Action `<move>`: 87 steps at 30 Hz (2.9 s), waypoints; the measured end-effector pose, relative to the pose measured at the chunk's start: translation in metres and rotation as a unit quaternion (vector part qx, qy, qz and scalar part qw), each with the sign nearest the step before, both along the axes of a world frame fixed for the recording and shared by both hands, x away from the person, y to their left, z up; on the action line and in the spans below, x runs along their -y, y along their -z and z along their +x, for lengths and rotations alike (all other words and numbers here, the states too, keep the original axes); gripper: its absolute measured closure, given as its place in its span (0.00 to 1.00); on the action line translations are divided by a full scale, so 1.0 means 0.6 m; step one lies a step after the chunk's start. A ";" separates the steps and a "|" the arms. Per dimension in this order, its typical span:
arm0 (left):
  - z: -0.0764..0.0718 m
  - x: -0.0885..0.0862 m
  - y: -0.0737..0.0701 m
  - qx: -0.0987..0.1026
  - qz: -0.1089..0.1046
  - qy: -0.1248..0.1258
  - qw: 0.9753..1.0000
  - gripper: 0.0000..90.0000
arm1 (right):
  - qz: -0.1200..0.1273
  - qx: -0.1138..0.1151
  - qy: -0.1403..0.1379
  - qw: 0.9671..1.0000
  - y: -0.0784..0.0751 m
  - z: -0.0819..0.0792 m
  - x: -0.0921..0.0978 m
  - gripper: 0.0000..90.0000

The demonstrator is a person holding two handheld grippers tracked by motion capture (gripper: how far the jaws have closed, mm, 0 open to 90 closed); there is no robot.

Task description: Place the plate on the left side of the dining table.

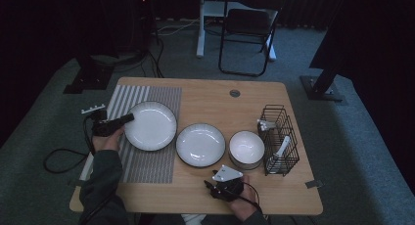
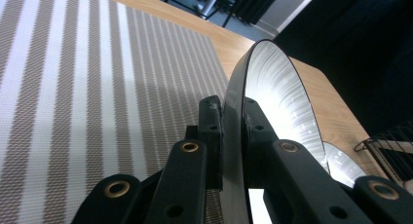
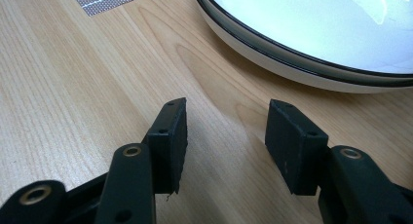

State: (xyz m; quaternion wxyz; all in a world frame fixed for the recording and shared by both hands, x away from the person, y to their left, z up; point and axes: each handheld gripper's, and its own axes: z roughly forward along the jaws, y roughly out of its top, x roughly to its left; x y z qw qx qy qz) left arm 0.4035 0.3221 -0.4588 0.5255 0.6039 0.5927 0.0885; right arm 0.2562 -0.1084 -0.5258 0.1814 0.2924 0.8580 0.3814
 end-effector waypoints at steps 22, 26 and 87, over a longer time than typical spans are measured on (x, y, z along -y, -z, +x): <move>0.009 -0.040 0.029 -0.033 0.008 -0.030 0.999 0.93 | 0.000 0.001 -0.001 1.000 0.000 0.000 -0.001 0.55; 0.012 -0.046 0.034 -0.040 0.004 -0.036 0.999 0.93 | -0.001 0.002 -0.001 1.000 0.000 0.000 -0.001 0.55; 0.039 -0.023 0.067 -0.079 0.191 -0.079 0.975 0.81 | 0.000 0.000 -0.002 1.000 0.000 0.000 -0.001 0.55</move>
